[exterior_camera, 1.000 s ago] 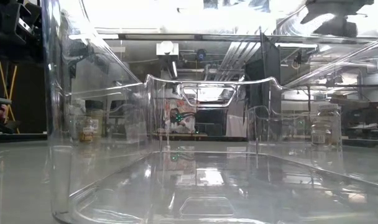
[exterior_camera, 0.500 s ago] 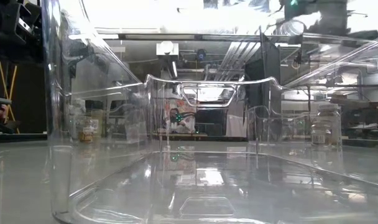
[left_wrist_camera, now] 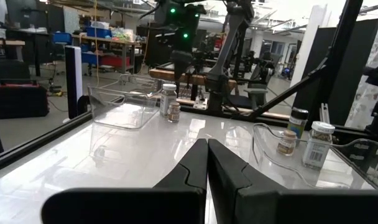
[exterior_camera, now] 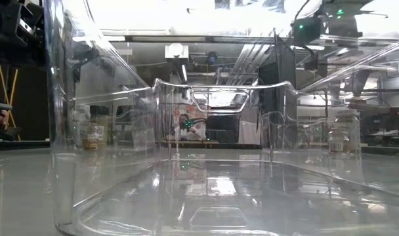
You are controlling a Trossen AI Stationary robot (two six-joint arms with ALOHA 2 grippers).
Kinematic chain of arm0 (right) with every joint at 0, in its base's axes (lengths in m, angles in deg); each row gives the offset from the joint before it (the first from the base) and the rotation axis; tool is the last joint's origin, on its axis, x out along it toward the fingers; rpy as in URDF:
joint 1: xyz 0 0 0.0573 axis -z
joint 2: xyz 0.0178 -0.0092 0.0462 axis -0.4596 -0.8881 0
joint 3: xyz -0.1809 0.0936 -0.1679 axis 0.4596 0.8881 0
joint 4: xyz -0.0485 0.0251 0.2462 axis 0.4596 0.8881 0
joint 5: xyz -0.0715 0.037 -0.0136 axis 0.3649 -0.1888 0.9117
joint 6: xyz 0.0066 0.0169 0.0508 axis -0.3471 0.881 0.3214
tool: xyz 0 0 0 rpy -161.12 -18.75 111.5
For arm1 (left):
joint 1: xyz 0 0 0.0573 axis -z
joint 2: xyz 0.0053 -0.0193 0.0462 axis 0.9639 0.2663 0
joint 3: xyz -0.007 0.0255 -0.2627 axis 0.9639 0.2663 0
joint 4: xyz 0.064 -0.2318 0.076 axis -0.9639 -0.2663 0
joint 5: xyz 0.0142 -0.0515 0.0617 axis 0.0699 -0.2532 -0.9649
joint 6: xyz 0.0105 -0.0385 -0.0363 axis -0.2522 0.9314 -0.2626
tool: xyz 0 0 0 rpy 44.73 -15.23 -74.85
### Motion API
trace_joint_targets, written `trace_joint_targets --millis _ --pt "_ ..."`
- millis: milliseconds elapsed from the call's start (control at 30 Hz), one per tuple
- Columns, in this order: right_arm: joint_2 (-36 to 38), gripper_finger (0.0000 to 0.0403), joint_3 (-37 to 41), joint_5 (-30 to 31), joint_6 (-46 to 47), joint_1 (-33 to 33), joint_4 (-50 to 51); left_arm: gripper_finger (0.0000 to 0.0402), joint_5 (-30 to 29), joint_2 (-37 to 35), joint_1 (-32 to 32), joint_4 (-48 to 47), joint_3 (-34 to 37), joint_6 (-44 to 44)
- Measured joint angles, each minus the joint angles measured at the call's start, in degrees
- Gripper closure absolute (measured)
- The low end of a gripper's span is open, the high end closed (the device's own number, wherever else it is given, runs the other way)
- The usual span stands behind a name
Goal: Sort spices by type
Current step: Put the top right white seasoning bottle into the bottom transparent bin
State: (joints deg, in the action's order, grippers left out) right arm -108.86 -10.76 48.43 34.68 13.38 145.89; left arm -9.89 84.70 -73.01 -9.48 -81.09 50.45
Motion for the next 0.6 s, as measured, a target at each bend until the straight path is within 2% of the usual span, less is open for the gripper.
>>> trace_joint_targets --millis 167,433,600 --pt "-0.13 0.0128 2.41 -1.76 -8.28 3.22 -2.48 0.0402 0.0 0.0 0.0 0.0 0.0 0.01" --pt "-0.15 0.0128 4.68 -1.18 -8.67 6.39 -8.29 0.0402 0.0 0.0 0.02 0.0 0.0 -0.01" --pt "-0.57 0.0128 4.68 -3.27 -13.77 8.31 -9.38 0.0402 0.02 0.02 0.01 0.0 0.0 0.0"
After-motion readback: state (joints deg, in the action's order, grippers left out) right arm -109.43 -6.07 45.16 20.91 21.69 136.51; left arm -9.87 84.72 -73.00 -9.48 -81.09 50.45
